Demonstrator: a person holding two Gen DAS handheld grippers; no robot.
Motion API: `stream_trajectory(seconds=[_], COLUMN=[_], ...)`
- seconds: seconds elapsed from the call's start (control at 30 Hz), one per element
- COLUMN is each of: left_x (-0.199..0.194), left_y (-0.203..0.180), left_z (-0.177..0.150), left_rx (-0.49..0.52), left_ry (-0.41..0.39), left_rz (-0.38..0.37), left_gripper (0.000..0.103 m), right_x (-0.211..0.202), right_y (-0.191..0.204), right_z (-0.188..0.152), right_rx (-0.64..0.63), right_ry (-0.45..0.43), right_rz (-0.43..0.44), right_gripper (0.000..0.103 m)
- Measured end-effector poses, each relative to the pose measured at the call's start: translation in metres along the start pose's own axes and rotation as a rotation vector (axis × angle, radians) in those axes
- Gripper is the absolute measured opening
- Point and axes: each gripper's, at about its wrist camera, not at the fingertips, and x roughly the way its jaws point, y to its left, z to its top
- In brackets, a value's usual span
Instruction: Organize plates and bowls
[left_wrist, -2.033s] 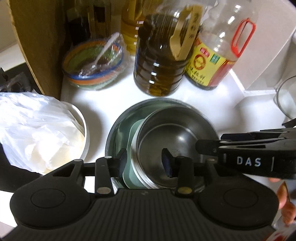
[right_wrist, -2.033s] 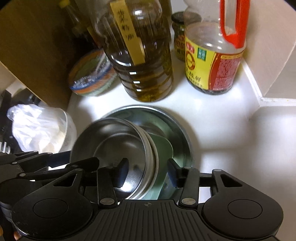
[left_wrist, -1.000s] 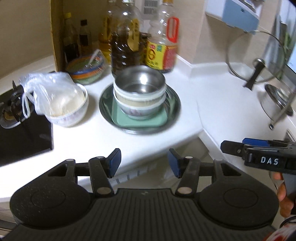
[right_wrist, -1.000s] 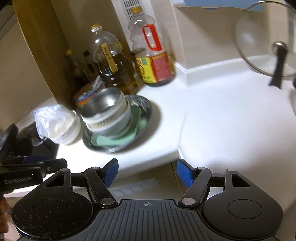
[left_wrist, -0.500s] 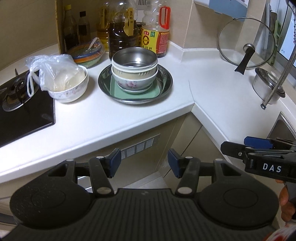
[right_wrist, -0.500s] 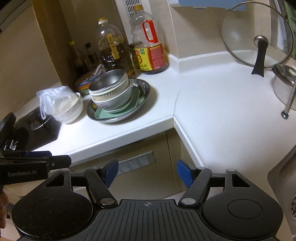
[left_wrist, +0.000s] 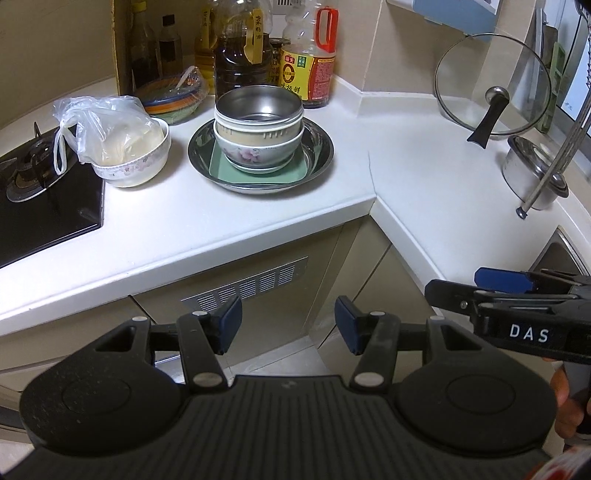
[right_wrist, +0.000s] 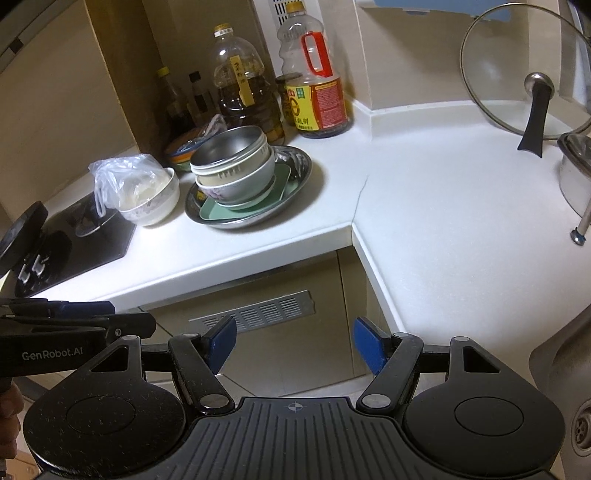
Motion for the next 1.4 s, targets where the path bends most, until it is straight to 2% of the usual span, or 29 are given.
stream_trajectory(seconds=[1.4], left_x=[0.008], left_y=[-0.002], left_z=[0.002], left_rx=[-0.006], left_ry=[0.017], left_rz=[-0.014], left_gripper=[0.053], right_x=[0.01], right_y=[0.0], right_z=[0.005], right_rx=[0.015], right_ry=[0.018], right_rz=[0.008], right_gripper=[0.07])
